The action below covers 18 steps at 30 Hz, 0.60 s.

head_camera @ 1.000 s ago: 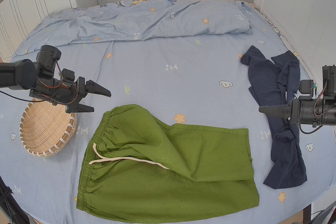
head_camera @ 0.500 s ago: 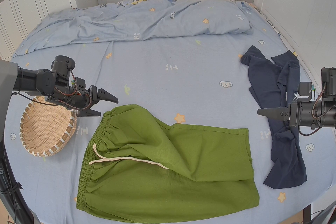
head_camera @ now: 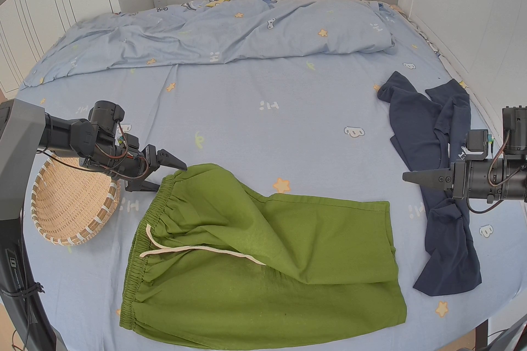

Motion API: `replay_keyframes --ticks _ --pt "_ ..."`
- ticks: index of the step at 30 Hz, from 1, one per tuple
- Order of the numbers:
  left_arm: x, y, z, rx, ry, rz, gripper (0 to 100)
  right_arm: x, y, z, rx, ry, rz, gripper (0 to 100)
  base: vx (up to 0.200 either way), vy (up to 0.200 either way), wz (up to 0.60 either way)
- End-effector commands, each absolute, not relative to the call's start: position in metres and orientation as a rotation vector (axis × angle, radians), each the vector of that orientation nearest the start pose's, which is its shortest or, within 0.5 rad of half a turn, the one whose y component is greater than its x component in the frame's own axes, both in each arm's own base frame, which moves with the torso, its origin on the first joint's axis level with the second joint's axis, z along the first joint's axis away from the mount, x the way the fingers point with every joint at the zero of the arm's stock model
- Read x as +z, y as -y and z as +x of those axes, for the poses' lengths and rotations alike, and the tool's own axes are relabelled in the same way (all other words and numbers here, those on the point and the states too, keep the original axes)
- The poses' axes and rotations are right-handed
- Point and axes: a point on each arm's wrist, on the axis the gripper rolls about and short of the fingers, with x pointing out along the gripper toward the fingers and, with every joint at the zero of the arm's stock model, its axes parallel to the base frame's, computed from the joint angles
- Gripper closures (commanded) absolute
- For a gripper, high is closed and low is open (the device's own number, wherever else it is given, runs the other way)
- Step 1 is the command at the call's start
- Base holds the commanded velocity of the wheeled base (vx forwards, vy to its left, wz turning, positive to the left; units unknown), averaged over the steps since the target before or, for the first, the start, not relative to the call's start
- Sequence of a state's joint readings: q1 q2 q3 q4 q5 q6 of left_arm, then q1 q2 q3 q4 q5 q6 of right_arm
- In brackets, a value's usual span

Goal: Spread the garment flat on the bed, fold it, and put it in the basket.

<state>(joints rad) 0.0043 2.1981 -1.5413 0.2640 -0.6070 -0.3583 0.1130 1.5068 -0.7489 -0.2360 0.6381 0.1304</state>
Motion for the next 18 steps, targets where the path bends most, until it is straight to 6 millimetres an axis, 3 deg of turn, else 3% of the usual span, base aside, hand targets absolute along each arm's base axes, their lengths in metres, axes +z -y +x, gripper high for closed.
replay_keyframes --ticks 1,11,18 --pt "0.1122 0.0116 0.4213 -0.393 -1.006 -0.61 100 0.1853 -0.0407 0.2419 0.699 -0.563 0.26 0 0.0 0.0 0.0" --pt "0.1064 0.0122 0.422 -0.392 -1.024 -0.613 100 0.1834 -0.0408 0.2433 0.698 -0.571 0.262 0 0.0 0.0 0.0" --pt "0.1149 0.009 0.4172 -0.388 -1.01 -0.615 100 0.1766 -0.0415 0.2492 0.694 -0.598 0.269 0 0.0 0.0 0.0"
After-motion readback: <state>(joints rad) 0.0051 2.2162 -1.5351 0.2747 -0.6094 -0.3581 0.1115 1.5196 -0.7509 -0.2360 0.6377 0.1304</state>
